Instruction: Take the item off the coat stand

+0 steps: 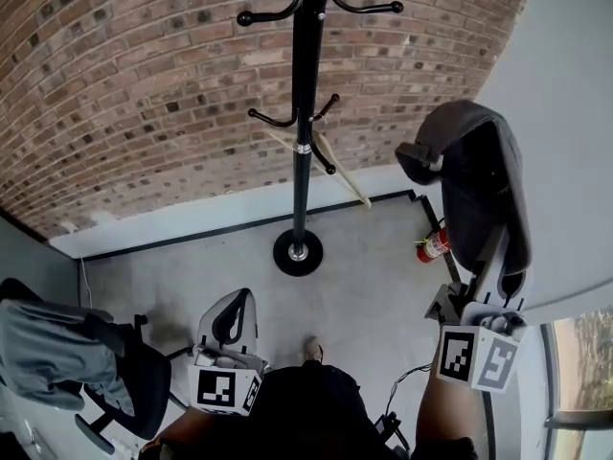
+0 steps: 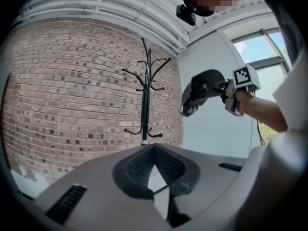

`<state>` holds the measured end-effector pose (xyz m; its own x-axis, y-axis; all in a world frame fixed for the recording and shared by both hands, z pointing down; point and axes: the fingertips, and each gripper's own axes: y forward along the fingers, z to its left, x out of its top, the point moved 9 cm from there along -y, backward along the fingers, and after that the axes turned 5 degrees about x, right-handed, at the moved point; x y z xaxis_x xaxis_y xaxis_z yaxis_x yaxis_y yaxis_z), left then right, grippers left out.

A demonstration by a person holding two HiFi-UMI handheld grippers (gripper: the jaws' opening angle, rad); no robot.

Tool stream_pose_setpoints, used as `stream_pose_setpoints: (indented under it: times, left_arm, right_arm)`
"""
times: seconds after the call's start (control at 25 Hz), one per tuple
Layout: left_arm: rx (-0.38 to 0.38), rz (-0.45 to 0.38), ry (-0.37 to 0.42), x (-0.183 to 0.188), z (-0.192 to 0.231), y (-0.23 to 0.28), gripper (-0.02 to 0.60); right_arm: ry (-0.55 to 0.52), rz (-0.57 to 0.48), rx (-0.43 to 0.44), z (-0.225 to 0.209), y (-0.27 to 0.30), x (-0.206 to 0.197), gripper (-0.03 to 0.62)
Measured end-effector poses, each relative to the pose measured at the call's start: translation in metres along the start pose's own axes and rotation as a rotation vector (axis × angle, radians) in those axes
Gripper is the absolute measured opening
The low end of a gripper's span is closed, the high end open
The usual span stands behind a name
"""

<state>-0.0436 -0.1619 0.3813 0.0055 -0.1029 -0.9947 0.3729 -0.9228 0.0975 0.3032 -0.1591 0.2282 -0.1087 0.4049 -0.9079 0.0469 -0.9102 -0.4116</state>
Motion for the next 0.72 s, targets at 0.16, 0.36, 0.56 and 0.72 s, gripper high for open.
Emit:
stream_pose_setpoints:
  times: [0.16,0.36,0.56,0.72]
  left_arm:
    - [-0.023,0.020,-0.003,-0.008,0.000,-0.006,0.025]
    - [-0.042,0.046,-0.004,-0.024,-0.007,-0.021,0.025]
    - [-0.080,0.103,-0.019,-0.038,0.003,-0.043,0.025]
    - [-0.080,0.060,-0.048,-0.044,0.025,-0.060,0.025]
  right_arm:
    - [0.025,0.193,0.020,0.014,-0.044,-0.047,0.032]
    - [0.063,0.364,0.060,0.033,-0.101,-0.083,0.032]
    - [0.080,0.555,0.100,0.077,-0.158,-0.105,0.032]
    - [0.097,0.635,0.115,0.118,-0.189,-0.112,0.032]
